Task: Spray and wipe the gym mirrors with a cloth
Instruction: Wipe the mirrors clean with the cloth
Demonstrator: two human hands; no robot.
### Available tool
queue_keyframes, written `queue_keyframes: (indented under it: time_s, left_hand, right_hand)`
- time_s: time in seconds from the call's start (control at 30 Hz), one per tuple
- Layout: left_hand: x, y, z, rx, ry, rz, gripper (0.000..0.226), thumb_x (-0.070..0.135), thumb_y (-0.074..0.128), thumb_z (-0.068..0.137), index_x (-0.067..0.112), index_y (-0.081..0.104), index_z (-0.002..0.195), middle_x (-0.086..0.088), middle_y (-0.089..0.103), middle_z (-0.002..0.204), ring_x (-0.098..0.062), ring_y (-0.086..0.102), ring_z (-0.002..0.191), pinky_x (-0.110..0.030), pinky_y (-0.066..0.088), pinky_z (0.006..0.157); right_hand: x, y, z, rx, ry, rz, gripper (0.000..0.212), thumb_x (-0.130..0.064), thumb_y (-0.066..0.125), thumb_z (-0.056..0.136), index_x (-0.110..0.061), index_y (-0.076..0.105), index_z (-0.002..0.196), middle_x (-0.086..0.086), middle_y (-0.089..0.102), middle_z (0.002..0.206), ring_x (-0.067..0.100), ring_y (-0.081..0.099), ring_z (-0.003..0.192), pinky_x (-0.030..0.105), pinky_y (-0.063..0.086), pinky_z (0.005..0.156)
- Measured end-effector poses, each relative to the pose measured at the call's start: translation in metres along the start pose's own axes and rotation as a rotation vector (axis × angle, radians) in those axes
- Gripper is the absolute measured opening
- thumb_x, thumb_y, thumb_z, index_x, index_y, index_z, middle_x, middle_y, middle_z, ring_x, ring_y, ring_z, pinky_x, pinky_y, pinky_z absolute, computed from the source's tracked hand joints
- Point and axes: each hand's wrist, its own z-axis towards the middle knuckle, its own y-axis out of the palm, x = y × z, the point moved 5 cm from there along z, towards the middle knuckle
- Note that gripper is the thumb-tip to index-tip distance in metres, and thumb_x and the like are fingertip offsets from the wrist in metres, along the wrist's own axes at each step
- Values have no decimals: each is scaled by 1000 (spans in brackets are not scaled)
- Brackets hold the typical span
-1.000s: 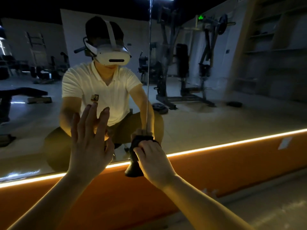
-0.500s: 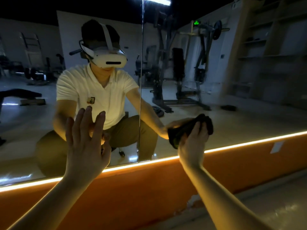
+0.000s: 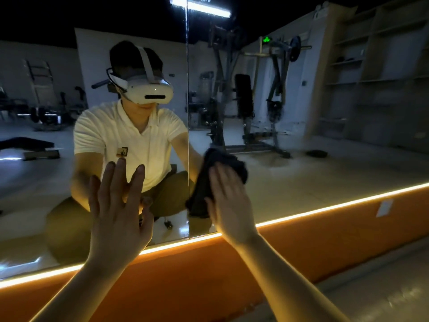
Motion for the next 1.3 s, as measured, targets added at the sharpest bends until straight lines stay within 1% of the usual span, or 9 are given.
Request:
queue_keyframes:
  time_s: [0.13,0.27,0.5,0.63,0.87,1.0,1.13,1.23,1.3]
  left_hand:
    - [-2,0,0,-4,28,11,70,25,64,93,1,43,155,-29,24,167,-46,20,157,-70,19,122]
    - [-3,-3,0,-17,21,17,72,25,64,92,1,43,156,-28,23,168,-45,19,157,-68,16,125]
    - [1,-7,10,-9,16,30,74,32,64,94,1,42,157,-25,26,168,-43,24,157,-69,21,122]
    - [4,-12,39,0,118,54,79,40,66,94,1,40,157,-26,22,169,-44,21,158,-70,22,120]
    - [-16,-17,88,-80,136,206,103,76,52,90,7,31,163,-25,10,172,-46,10,159,-73,18,120]
    - [-18,-14,86,-107,143,258,105,80,48,89,7,31,163,-26,10,172,-47,9,159,-74,21,118]
    - [-16,-15,87,-116,144,268,105,79,50,88,7,31,162,-25,11,172,-46,9,159,-74,21,119]
    - [-17,-19,86,-113,155,242,100,75,53,90,7,35,161,-24,14,172,-44,13,159,-72,21,120]
    - [-17,-25,91,-85,172,226,95,70,57,91,6,40,159,-24,19,171,-43,17,159,-70,21,121]
  right_hand:
    - [69,-4,-13,95,493,46,60,-31,32,111,0,19,161,24,23,165,36,22,155,55,30,123]
    - [87,-7,-4,113,917,136,68,-19,38,99,5,20,160,30,22,164,46,24,151,59,26,123]
    - [-41,-12,46,27,184,64,69,-28,44,107,-9,11,164,16,12,171,29,5,160,46,9,130]
    - [-28,-17,51,-25,-8,-12,68,-38,46,107,-11,20,164,13,21,170,28,15,158,42,10,130]
    - [71,-38,66,124,638,61,71,-49,29,107,-6,19,163,22,21,167,39,23,154,52,26,124]
    - [47,-44,92,112,699,97,84,-62,9,105,-2,11,163,24,14,169,40,16,156,52,17,127]
    - [-20,-44,118,29,247,7,73,-54,17,109,-9,4,165,16,1,172,32,-2,159,49,1,129]
    - [-41,-45,121,-29,-145,-120,67,-44,35,110,-9,14,164,14,15,171,31,10,158,47,4,130]
    - [-25,-52,122,-29,-238,-170,64,-38,42,109,-10,22,163,13,25,168,30,19,157,46,7,130]
